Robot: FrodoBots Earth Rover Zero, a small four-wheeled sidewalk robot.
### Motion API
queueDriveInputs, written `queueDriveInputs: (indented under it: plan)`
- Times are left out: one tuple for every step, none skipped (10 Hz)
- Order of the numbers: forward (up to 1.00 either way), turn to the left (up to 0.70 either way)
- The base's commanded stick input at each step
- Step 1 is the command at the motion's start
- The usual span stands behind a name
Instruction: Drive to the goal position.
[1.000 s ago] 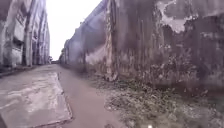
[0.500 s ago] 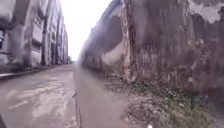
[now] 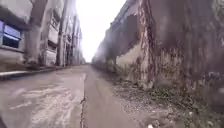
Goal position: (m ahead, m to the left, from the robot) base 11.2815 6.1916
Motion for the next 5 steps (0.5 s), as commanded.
queueDriveInputs:
  plan:
    - [0.0, 0.0]
    - [0.0, 0.0]
    - [0.0, 0.0]
    - [0.0, 0.0]
    - [0.0, 0.0]
